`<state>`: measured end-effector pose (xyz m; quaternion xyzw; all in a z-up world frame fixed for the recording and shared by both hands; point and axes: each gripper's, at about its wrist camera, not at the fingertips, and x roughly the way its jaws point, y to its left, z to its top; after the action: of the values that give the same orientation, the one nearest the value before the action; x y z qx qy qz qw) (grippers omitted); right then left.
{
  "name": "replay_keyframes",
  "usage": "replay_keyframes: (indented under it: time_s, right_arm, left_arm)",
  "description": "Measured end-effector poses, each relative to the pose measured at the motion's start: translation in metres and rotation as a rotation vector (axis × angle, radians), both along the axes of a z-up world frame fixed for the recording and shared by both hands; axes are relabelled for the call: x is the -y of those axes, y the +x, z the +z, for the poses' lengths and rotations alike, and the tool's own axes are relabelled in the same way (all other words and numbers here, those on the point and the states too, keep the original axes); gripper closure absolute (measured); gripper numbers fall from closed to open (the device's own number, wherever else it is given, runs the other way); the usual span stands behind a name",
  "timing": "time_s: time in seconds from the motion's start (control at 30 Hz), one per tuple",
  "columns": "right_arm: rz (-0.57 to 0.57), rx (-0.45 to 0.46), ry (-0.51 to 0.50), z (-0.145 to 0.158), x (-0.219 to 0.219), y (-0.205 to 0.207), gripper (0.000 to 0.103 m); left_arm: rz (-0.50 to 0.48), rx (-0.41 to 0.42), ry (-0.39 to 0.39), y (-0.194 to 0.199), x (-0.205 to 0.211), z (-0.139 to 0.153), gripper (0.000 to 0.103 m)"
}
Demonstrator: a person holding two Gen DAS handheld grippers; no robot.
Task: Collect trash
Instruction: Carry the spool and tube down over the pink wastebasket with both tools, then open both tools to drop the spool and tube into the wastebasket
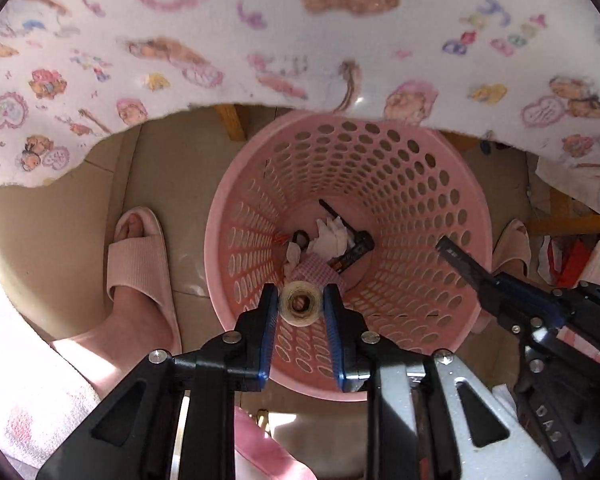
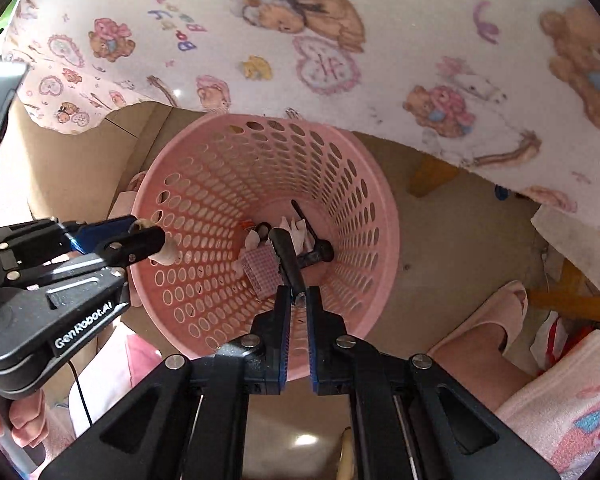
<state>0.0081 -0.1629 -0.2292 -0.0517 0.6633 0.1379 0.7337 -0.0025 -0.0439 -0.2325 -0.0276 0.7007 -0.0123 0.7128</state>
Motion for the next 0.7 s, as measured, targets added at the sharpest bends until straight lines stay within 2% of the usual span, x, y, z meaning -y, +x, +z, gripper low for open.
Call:
replay_keyframes:
  time_s: [0.07, 0.13, 0.2, 0.3, 0.43, 0.53, 0.6, 0.7]
  right_arm:
    - [-0.008, 0.0, -0.002, -0.001, 0.003, 0.002, 0.086]
    - [-0.015, 0.006, -0.004, 0.0, 0.004, 0.002, 0.077]
    - [-0.023, 0.018, -0.012, 0.002, 0.007, 0.003, 0.065]
    - [-0.035, 0.038, -0.013, 0.008, 0.008, 0.002, 0.059]
    - [-0.056, 0.061, -0.003, 0.023, 0.012, 0.002, 0.059]
    - [-0.054, 0.124, 0.011, 0.046, 0.013, -0.001, 0.057]
    - [-0.055, 0.161, 0.04, 0.062, 0.014, -0.003, 0.049]
    - [-0.047, 0.242, 0.068, 0.092, 0.017, -0.009, 0.048]
  left_arm:
    - [0.007, -0.016, 0.013, -0.001, -0.001, -0.002, 0.079]
    - [0.014, -0.015, 0.016, -0.001, -0.002, -0.001, 0.063]
    - [0.015, 0.002, 0.021, -0.001, -0.003, 0.004, 0.055]
    - [0.01, 0.026, 0.019, -0.002, -0.003, 0.013, 0.053]
    - [-0.005, 0.065, 0.035, -0.004, -0.003, 0.028, 0.052]
    - [-0.015, 0.121, 0.043, -0.006, -0.002, 0.047, 0.052]
    - [-0.009, 0.162, 0.049, -0.007, -0.002, 0.061, 0.052]
    - [-0.02, 0.244, 0.066, -0.012, 0.0, 0.086, 0.052]
